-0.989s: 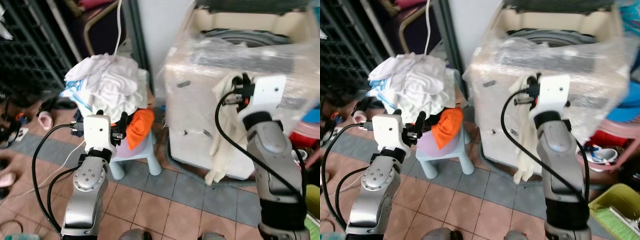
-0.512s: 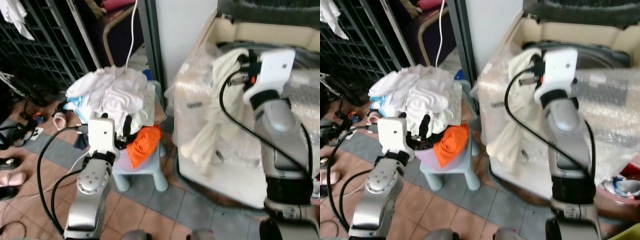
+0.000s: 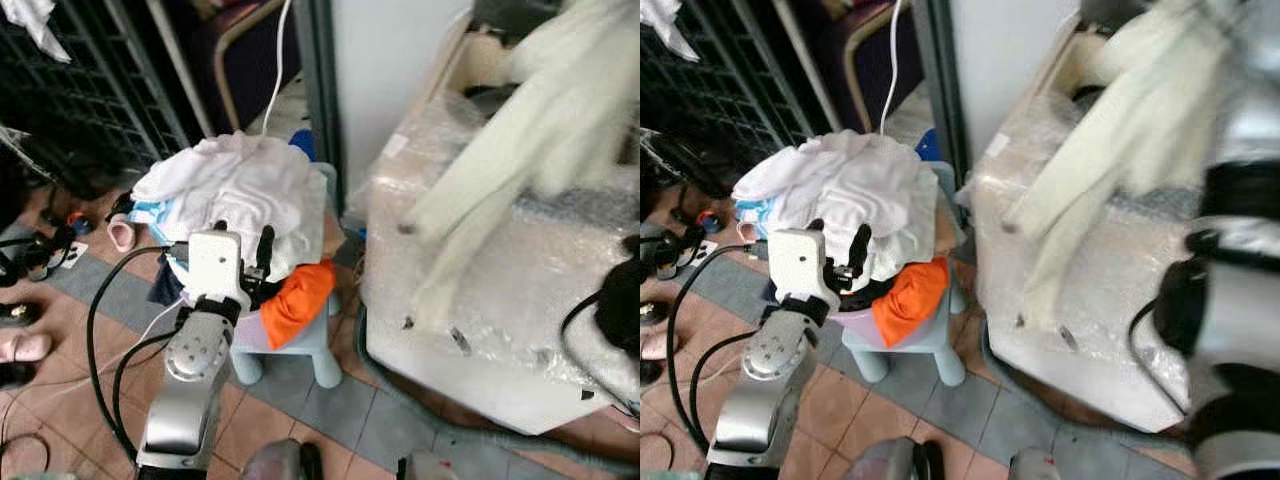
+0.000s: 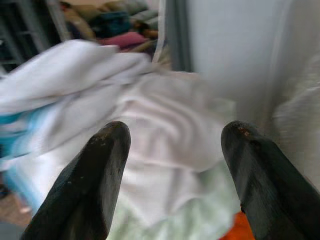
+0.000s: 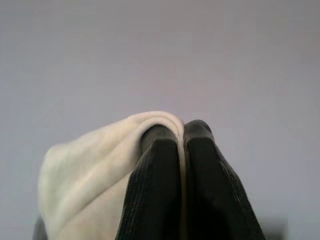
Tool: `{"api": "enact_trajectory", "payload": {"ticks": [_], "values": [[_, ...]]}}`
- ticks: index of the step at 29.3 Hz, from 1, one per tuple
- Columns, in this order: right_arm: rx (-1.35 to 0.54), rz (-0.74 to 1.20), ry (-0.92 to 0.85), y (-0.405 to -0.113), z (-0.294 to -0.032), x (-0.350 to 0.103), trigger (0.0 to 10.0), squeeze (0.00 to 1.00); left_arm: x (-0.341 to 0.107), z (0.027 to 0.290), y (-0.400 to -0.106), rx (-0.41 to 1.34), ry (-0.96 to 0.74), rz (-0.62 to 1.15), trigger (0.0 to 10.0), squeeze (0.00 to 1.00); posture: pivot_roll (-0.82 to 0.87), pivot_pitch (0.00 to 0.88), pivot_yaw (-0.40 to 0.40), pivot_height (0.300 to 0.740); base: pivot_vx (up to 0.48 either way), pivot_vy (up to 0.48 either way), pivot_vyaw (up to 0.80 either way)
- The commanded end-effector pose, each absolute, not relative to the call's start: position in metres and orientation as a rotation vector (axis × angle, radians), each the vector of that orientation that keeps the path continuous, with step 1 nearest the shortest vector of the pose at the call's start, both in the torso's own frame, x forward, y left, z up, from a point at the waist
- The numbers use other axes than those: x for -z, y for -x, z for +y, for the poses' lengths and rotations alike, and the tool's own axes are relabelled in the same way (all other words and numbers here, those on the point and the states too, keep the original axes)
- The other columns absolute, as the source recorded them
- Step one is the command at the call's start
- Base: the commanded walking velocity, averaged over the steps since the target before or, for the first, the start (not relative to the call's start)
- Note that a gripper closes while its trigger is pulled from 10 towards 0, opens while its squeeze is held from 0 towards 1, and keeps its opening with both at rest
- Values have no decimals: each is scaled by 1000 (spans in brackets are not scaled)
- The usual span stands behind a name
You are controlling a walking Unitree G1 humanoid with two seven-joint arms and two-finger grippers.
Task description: Clothes washing
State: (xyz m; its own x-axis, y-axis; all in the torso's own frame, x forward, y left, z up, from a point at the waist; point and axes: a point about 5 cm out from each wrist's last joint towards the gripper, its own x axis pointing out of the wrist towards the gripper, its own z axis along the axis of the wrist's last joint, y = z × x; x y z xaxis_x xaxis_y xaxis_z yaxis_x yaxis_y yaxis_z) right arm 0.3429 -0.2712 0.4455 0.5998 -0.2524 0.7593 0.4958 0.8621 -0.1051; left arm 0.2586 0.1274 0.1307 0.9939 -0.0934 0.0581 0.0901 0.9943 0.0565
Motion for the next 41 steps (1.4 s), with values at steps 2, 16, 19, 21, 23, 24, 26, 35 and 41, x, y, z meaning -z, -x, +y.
{"api": "enact_trajectory", "payload": {"ticks": [2,16,19,21,23,24,26,35,41], "values": [[399,-868,427,-345,-258,-450,10000,0,-127,135,-257,41,-76,-54,10000,0,-62,19,63,740,0,0,0],[53,-322,350,-376,-224,-265,10000,1000,-129,136,-260,33,-104,-56,10000,0,-58,47,75,740,0,0,0],[101,-303,338,-362,-229,-251,10000,1000,-129,135,-260,40,-109,-53,10000,0,-64,43,78,740,0,0,0],[136,-299,322,-354,-232,-244,10000,1000,-128,134,-260,40,-111,-53,10000,0,-64,44,74,740,0,0,0],[168,-337,395,-336,-231,-238,10000,1000,-129,134,-259,38,-118,-52,10000,0,-61,46,75,740,0,0,0],[183,-331,398,-332,-231,-234,10000,1000,-129,135,-258,35,-120,-52,10000,0,-61,46,75,740,0,0,0],[217,-293,378,-324,-233,-226,10000,1000,-128,135,-258,31,-121,-50,10000,0,-61,48,76,740,0,0,0],[306,-69,386,-282,-234,-178,10000,1000,-128,135,-257,48,-125,-40,10000,0,-64,58,78,740,0,0,0],[385,62,411,-271,-243,-163,10000,1000,-127,135,-257,53,-130,-35,10000,0,-65,60,78,740,0,0,0]]}}
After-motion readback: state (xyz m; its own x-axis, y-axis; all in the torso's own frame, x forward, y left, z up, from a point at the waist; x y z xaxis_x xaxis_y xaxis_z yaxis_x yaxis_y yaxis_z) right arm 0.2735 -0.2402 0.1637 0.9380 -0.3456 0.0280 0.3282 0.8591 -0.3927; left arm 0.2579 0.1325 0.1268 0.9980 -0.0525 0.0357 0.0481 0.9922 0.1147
